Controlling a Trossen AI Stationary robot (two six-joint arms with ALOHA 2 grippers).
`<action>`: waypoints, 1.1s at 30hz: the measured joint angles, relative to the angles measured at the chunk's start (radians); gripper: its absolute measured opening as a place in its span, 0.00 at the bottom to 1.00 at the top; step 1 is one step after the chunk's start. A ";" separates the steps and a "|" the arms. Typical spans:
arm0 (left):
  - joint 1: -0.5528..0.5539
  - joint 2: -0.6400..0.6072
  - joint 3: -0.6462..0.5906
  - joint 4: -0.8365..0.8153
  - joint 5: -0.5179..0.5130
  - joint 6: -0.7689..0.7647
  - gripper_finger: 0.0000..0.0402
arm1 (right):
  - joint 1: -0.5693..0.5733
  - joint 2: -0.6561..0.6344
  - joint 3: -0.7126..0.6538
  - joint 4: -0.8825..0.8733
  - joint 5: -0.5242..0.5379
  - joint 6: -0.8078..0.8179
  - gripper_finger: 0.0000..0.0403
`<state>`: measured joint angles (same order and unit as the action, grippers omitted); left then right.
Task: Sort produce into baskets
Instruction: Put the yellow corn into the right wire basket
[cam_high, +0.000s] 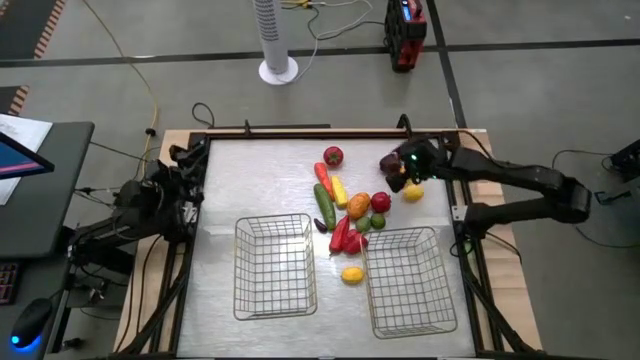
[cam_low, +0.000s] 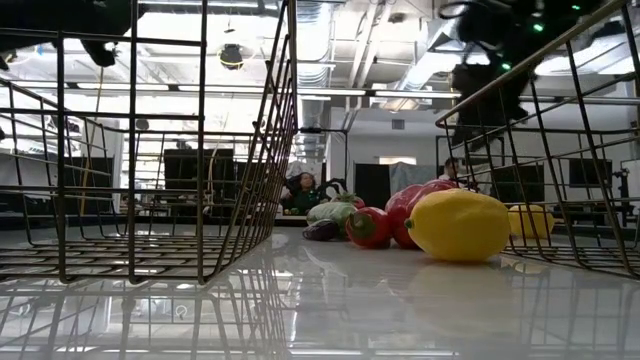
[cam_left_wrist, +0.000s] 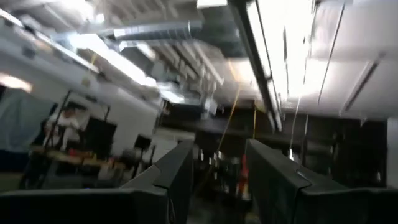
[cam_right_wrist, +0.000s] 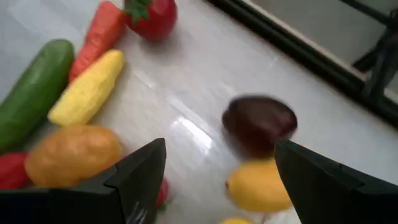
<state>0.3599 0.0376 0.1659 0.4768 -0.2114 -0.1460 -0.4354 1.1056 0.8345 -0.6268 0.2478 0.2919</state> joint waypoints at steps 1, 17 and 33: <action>0.000 0.012 0.025 -0.040 0.011 -0.010 0.33 | 0.000 0.029 0.026 0.010 -0.024 -0.014 0.81; -0.001 0.153 0.146 -0.331 0.252 -0.130 0.33 | 0.165 0.567 0.480 -0.076 -0.117 -0.064 0.81; -0.001 0.143 0.146 -0.437 0.183 -0.143 0.33 | 0.176 0.951 0.755 -0.253 -0.116 -0.034 0.81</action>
<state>0.3588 0.1806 0.3119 0.0403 -0.0286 -0.2892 -0.2596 2.0568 1.5898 -0.8795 0.1314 0.2577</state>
